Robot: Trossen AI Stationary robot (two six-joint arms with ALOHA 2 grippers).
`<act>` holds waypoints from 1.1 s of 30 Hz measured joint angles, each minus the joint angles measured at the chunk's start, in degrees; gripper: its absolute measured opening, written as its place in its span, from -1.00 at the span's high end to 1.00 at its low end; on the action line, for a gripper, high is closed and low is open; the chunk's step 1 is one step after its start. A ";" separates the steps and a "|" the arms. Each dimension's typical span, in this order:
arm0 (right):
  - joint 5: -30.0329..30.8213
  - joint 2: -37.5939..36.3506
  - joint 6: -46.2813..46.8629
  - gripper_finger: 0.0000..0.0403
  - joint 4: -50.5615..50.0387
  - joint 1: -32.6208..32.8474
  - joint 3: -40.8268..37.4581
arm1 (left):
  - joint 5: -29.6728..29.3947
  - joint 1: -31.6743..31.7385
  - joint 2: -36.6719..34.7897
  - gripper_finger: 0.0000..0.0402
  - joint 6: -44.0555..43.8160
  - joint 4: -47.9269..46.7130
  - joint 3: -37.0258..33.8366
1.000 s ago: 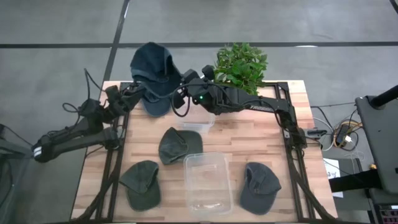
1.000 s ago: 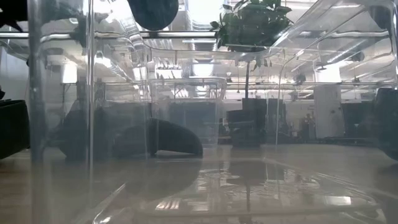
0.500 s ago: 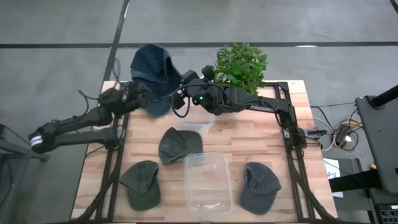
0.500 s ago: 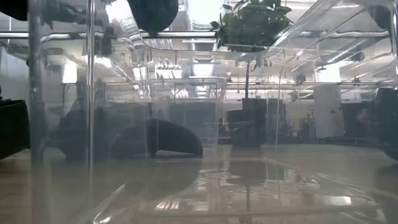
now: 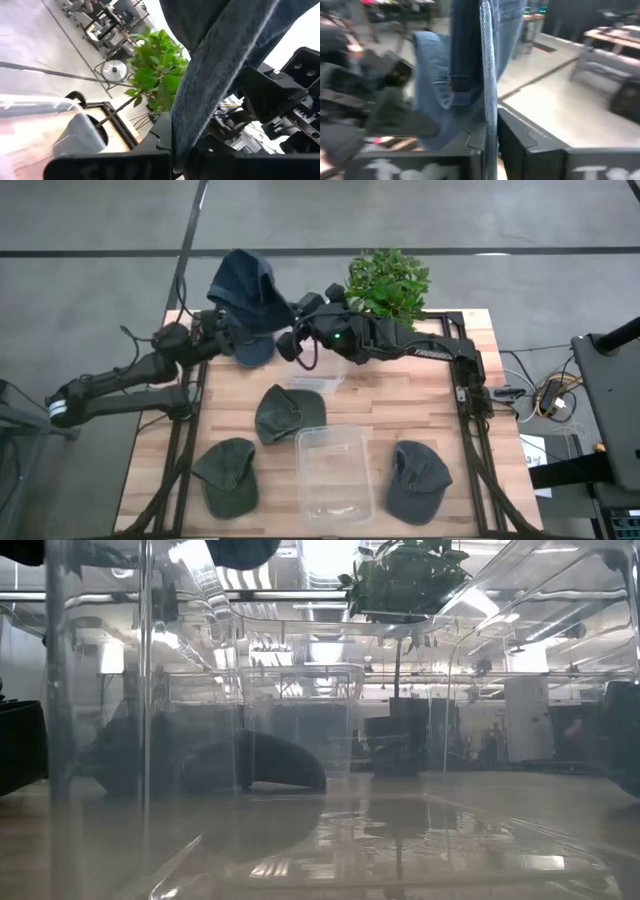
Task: Pick & Place hat
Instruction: Put the right blue cap into the top transparent bin
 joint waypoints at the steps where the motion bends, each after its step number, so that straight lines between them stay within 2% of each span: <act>1: -1.31 -0.51 0.22 0.74 -0.13 0.09 0.00 | -0.18 0.02 -0.16 0.97 -0.22 0.02 0.10; 4: -4.51 -1.70 1.07 0.55 -0.67 0.92 0.00 | -1.06 0.18 -0.66 0.98 -1.80 1.18 0.71; 9: -13.73 -4.41 1.43 0.24 -3.82 2.33 0.00 | 0.57 0.09 -2.57 0.98 -2.38 -1.28 0.98; 15: -25.67 -9.19 2.46 0.00 -7.81 3.02 0.02 | 2.85 0.11 -2.65 0.98 -4.77 -8.20 1.63; 21: -26.10 -11.64 2.63 -0.08 -8.49 3.86 0.00 | 7.36 0.13 2.85 0.98 -10.43 -8.88 1.57; 29: -25.83 -11.40 2.80 -0.07 -8.45 4.09 -0.15 | 16.28 0.24 14.98 0.97 -17.25 -11.43 3.59; 33: -25.89 -11.00 2.82 -0.07 -8.52 4.05 -0.22 | 20.83 0.26 21.41 0.96 -16.17 -11.41 6.11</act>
